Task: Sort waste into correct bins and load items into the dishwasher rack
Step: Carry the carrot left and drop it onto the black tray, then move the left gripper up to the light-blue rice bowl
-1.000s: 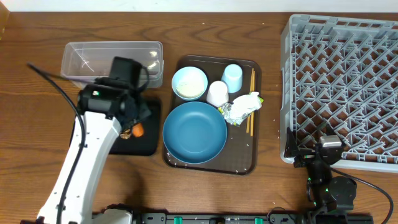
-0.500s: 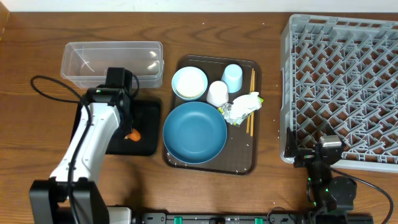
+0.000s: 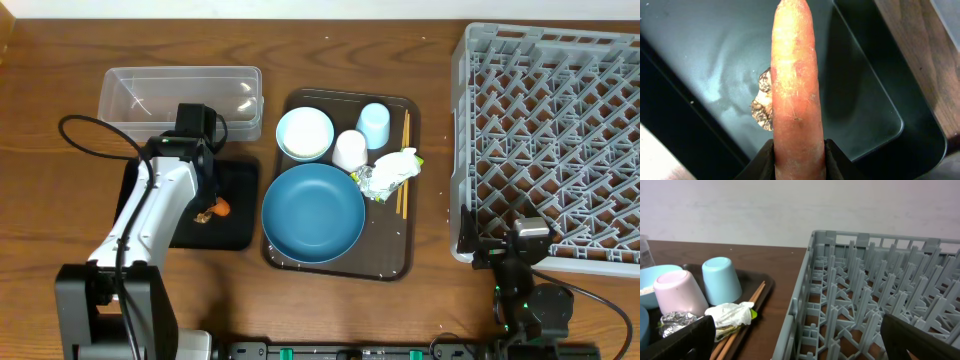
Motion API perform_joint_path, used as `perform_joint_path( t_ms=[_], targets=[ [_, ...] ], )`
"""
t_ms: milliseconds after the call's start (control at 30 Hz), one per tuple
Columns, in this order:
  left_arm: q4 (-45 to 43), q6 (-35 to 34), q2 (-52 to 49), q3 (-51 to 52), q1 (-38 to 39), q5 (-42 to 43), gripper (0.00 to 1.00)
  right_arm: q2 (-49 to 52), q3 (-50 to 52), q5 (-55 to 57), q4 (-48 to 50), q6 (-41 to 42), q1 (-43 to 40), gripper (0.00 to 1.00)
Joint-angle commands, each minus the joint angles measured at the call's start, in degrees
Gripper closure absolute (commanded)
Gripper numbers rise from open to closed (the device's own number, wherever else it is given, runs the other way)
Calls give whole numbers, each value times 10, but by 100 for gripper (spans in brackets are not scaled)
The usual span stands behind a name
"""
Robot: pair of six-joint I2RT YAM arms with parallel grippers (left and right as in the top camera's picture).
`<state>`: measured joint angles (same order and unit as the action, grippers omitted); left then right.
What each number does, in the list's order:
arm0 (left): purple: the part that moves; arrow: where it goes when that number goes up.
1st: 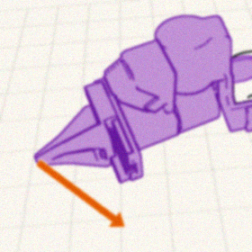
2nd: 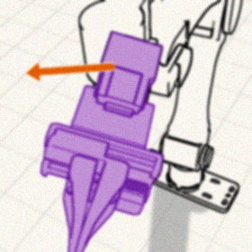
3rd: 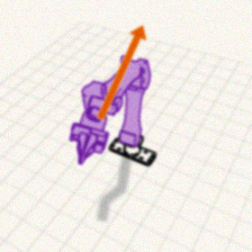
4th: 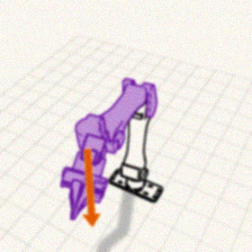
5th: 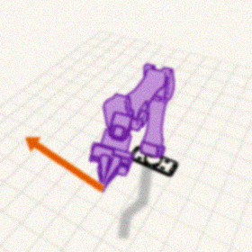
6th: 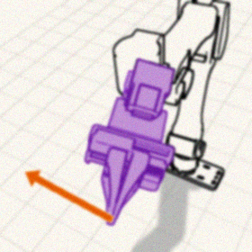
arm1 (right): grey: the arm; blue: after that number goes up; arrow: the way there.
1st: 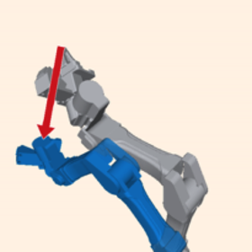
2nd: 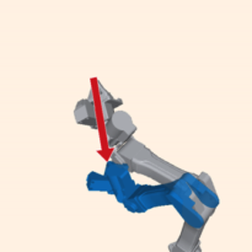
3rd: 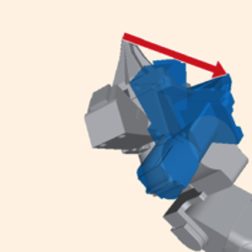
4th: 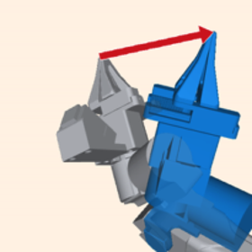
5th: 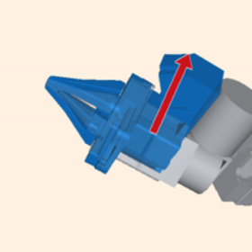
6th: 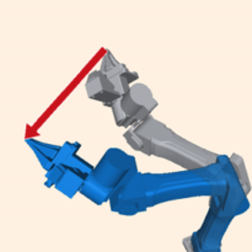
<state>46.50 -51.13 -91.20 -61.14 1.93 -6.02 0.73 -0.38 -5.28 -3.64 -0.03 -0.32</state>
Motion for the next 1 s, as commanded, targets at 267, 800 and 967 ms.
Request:
perform_joint_path(
  t_ms=[267, 800, 967],
  targets=[
    [-2, -4, -4, 1, -3, -11, 67, -3, 1, 3, -2, 6, -4, 1],
    [24, 128, 84, -11, 11, 46, 45, -3, 1, 3, -2, 6, -4, 1],
    [11, 151, 158, -11, 64, 63, 45, -3, 1, 3, -2, 6, -4, 1]
  ],
)
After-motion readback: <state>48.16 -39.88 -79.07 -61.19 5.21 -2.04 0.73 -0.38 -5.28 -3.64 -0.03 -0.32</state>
